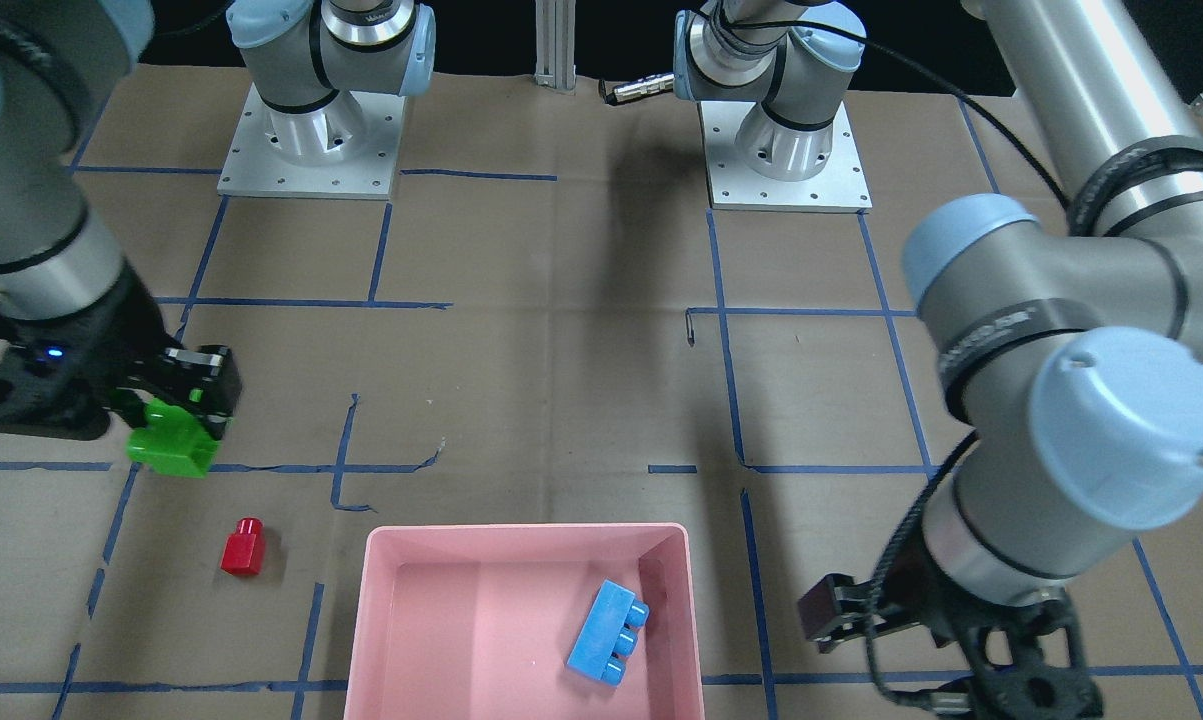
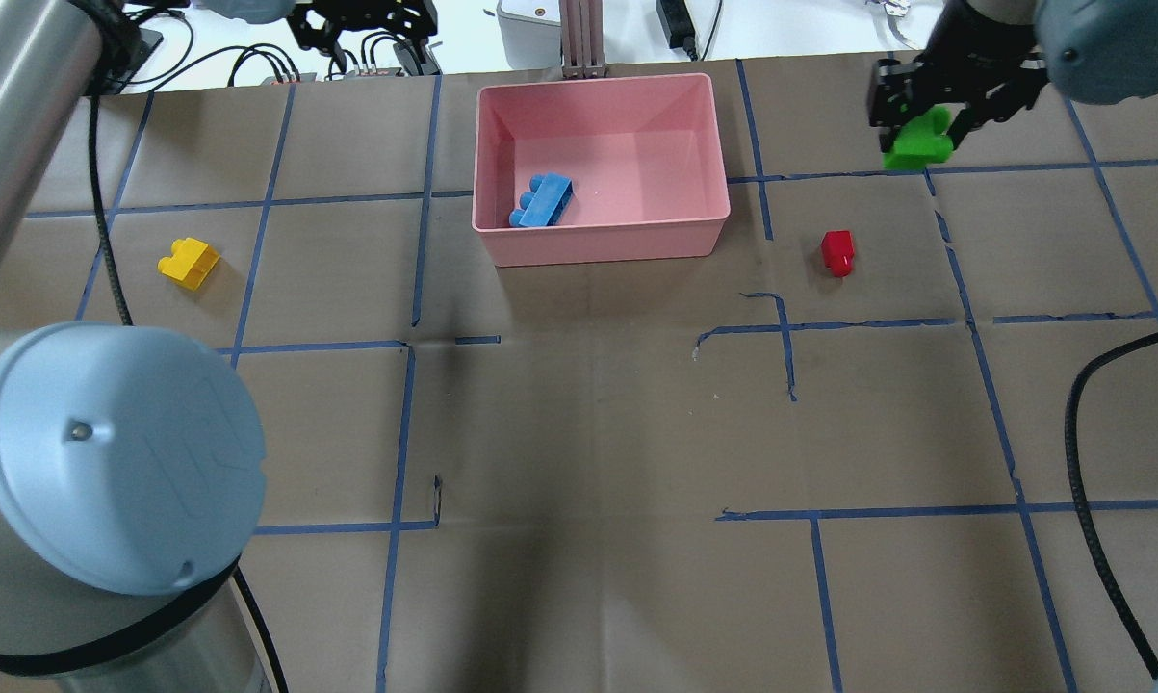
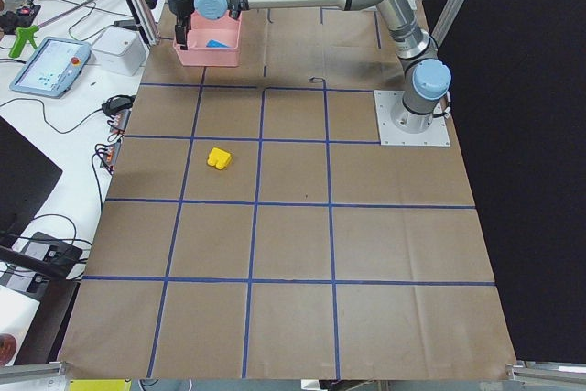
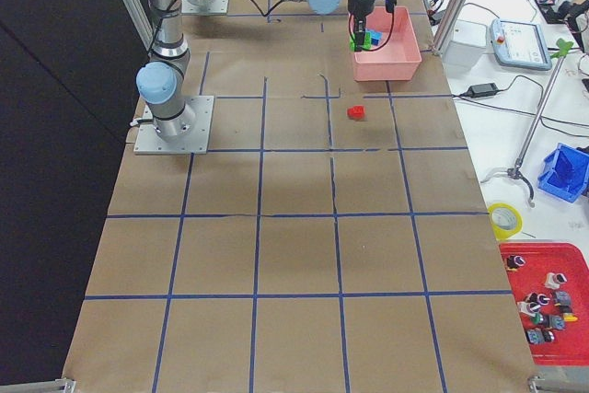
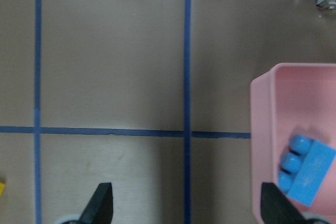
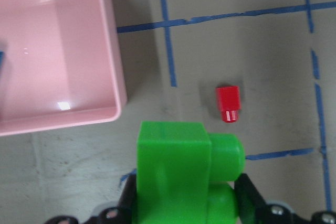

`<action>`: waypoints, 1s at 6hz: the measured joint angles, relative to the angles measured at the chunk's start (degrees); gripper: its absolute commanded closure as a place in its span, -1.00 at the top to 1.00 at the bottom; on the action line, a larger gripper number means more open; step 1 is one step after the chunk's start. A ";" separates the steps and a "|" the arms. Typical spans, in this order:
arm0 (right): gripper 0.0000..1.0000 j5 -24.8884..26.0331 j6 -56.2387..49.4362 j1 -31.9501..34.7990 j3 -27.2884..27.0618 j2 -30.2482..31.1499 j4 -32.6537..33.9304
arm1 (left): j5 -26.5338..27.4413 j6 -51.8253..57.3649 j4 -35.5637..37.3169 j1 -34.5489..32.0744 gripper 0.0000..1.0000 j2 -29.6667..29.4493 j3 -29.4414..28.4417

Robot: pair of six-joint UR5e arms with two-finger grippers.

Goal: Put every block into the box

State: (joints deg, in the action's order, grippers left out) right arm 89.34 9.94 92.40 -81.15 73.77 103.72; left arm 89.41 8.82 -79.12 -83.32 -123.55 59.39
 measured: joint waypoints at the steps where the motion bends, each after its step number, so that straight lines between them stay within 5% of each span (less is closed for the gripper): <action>1: -0.84 -1.01 6.92 4.86 3.51 -3.88 1.01 | -0.13 8.30 -0.02 5.24 0.99 2.27 3.19; 3: -0.77 -1.54 14.69 10.47 11.00 -13.20 8.07 | -0.10 27.63 -0.09 15.06 0.99 4.61 7.55; 4: -0.36 -1.52 15.83 12.41 14.93 -17.93 11.20 | -0.10 35.22 -0.11 18.96 0.99 4.66 8.70; 5: 0.99 -1.17 16.08 13.85 18.03 -22.18 15.01 | -0.16 38.73 0.16 20.90 0.99 4.08 9.77; 6: 0.99 -0.60 15.84 14.46 19.42 -24.34 17.30 | -0.89 38.42 0.62 21.40 0.99 2.71 10.61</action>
State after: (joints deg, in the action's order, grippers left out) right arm 88.74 25.78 106.86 -61.73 49.43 121.02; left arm 88.52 47.24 -78.50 -61.92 -120.84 69.99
